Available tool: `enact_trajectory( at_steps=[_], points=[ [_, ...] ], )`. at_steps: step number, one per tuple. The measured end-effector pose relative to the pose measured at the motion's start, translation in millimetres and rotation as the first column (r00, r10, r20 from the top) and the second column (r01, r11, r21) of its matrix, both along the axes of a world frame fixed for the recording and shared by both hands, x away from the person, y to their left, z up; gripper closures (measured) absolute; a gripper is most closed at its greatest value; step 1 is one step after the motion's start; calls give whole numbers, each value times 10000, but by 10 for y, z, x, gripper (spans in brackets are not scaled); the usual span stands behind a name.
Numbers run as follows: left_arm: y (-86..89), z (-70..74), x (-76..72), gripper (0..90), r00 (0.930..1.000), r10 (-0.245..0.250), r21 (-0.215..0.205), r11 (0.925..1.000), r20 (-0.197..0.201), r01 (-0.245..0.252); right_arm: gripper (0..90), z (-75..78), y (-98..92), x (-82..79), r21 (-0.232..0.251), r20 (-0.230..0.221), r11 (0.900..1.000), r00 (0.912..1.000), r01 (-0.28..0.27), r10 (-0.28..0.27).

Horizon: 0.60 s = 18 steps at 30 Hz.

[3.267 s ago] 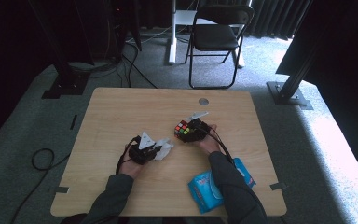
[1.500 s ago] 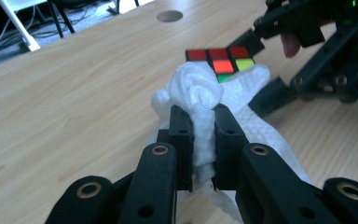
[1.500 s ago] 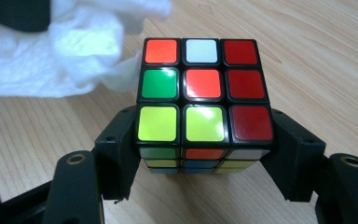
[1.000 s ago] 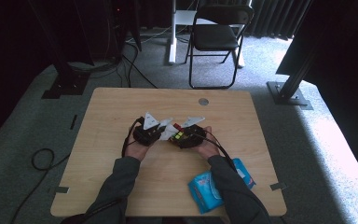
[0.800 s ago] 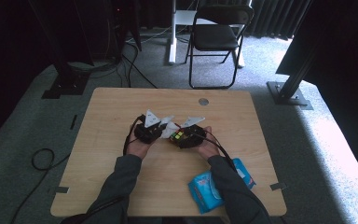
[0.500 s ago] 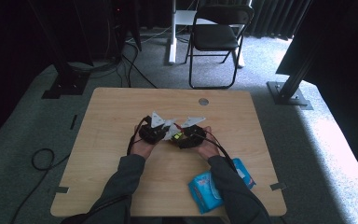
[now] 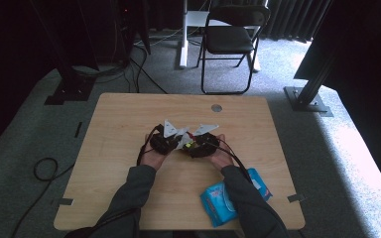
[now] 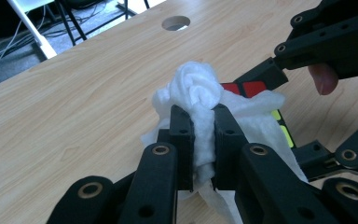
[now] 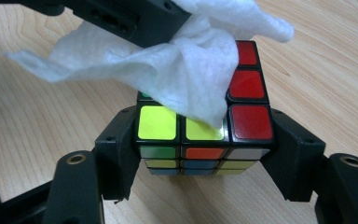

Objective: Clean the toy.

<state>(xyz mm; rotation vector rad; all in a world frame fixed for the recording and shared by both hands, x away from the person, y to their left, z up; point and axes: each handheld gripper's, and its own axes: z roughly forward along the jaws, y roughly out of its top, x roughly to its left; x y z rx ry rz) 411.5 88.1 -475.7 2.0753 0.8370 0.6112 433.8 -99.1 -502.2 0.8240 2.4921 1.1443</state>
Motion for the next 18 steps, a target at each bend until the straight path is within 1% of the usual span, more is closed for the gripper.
enact_trajectory(
  at_steps=[8, 10, 18],
  points=[
    [-29, -1, -29, 818, 9999, -131, 49, 9999, 22, 131, 343, -4, 2, 1, -70, 24, 10000, 10000, 43, -43],
    [-61, 4, -48, 818, 9993, -378, 41, 9993, 17, 378, 343, -3, -1, 3, -39, 35, 10000, 10000, 90, -89],
    [-154, 3, -89, 818, 9966, -825, 125, 9965, -11, 825, 343, -1, -1, 3, -26, 31, 10000, 10000, 78, -78]
  ],
)
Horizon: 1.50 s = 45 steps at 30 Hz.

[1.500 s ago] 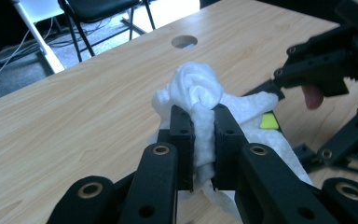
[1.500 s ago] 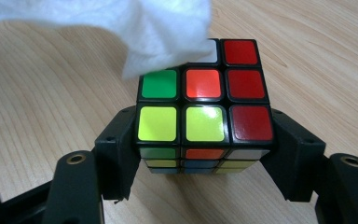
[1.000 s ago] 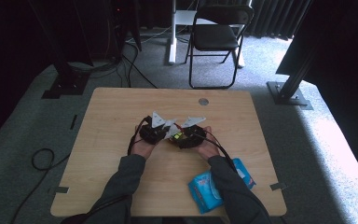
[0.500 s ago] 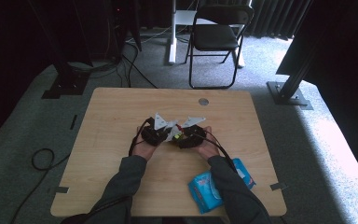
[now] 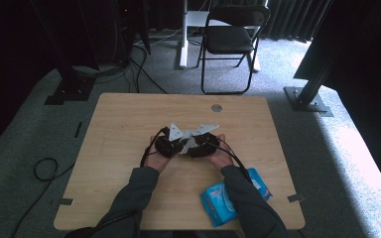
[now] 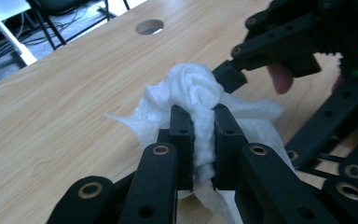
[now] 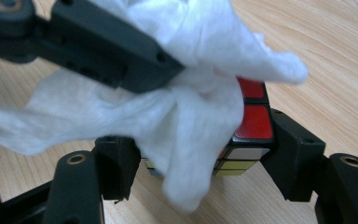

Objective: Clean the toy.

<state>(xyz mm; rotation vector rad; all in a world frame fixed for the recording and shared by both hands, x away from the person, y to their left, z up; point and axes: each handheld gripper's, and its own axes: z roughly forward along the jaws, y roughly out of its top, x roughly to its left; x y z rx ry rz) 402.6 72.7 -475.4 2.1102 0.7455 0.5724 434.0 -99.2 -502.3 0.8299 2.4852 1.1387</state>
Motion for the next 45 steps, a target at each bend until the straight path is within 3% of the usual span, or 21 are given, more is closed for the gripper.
enact_trajectory(
  at_steps=[8, 22, 32, 39, 45],
  points=[
    [-46, 17, -17, 819, 9992, -407, 19, 9992, -51, 407, 343, 4, -2, -1, 72, -2, 10000, 10000, -39, 39],
    [-44, 26, 15, 818, 9993, -374, 2, 9993, -37, 374, 343, 9, 11, -17, 126, 23, 9998, 9998, -176, 176],
    [39, 7, 127, 817, 9990, 441, -146, 9989, -68, -442, 343, 8, 33, -33, 59, 75, 9992, 9992, -402, 401],
    [163, 11, 205, 818, 9915, 1296, -234, 9912, -126, -1299, 343, 16, 33, -42, 189, 70, 9987, 9988, -482, 481],
    [175, 11, 220, 818, 9905, 1367, -332, 9900, -161, -1371, 343, 18, 34, -46, 203, 112, 9983, 9985, -544, 542]
  ],
)
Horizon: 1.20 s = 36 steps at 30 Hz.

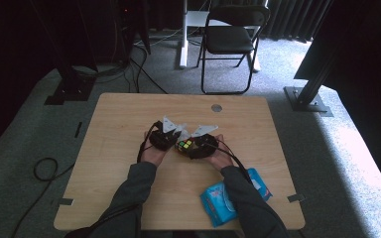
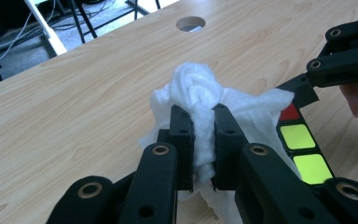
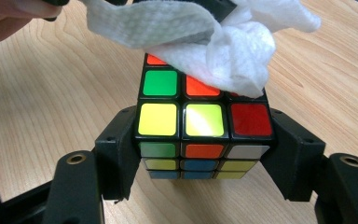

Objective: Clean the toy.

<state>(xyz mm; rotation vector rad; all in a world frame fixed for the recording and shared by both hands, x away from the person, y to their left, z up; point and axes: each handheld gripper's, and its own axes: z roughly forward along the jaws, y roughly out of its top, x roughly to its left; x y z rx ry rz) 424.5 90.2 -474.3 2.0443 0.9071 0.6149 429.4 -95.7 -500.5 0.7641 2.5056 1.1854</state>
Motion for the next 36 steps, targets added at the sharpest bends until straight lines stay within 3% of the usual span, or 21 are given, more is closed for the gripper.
enact_trajectory(
  at_steps=[11, 21, 26, 36],
  points=[
    [-107, 3, -16, 818, 9997, -240, 254, 9994, -3, 240, 343, -7, 17, -12, -107, 14, 9998, 9999, -138, 138],
    [-272, 9, -132, 818, 9937, -1123, 444, 9927, 61, 1119, 343, -12, 18, -7, -149, 24, 9998, 9999, -125, 126],
    [-311, 22, -181, 818, 9891, -1472, 292, 9887, 4, 1471, 343, -4, 10, -7, -29, -25, 10000, 10000, -31, 31],
    [-222, 97, -189, 817, 9913, -1307, -46, 9914, 171, 1308, 343, -4, -7, 10, 26, -52, 10000, 10000, 76, -75]
  ],
)
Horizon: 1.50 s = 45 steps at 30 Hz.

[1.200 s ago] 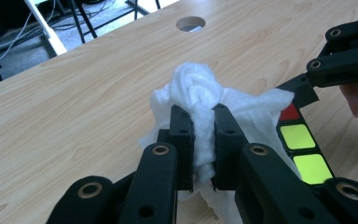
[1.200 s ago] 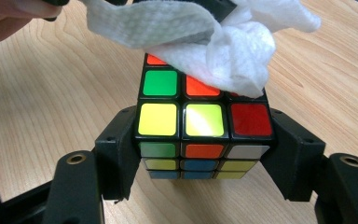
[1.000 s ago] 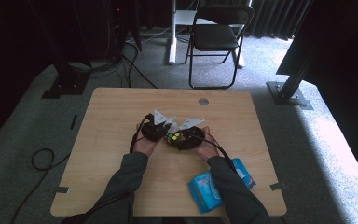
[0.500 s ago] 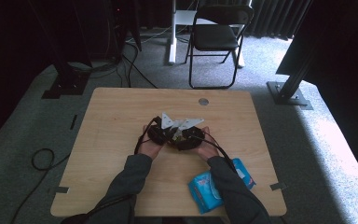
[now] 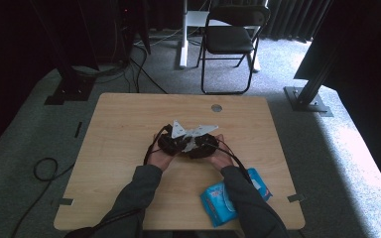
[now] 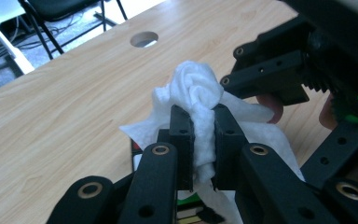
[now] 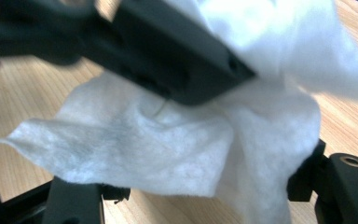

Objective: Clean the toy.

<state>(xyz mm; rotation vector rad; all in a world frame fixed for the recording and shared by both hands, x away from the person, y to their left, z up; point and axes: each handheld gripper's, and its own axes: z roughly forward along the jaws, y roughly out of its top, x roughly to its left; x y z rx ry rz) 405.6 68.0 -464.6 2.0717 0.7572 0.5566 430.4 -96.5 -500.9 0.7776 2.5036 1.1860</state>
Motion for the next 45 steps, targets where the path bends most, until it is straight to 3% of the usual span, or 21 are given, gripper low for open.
enact_trajectory(
  at_steps=[10, 20, 34, 45],
  points=[
    [248, 68, -33, 817, 9985, 516, -417, 9978, 171, -508, 343, -2, -22, 21, -12, -32, 9996, 9996, 294, -294],
    [438, -22, -37, 818, 9952, 976, -358, 9946, -61, -978, 343, 22, -73, 42, 320, -66, 9974, 9979, 640, -638],
    [356, -114, -73, 818, 9971, 755, -89, 9971, -134, -756, 344, 43, -114, 59, 770, -279, 9934, 9962, 849, -830],
    [248, -220, -105, 818, 9989, 391, 451, 9983, -266, -378, 343, 59, -146, 68, 1069, -347, 9888, 9943, 1043, -1011]
  ],
)
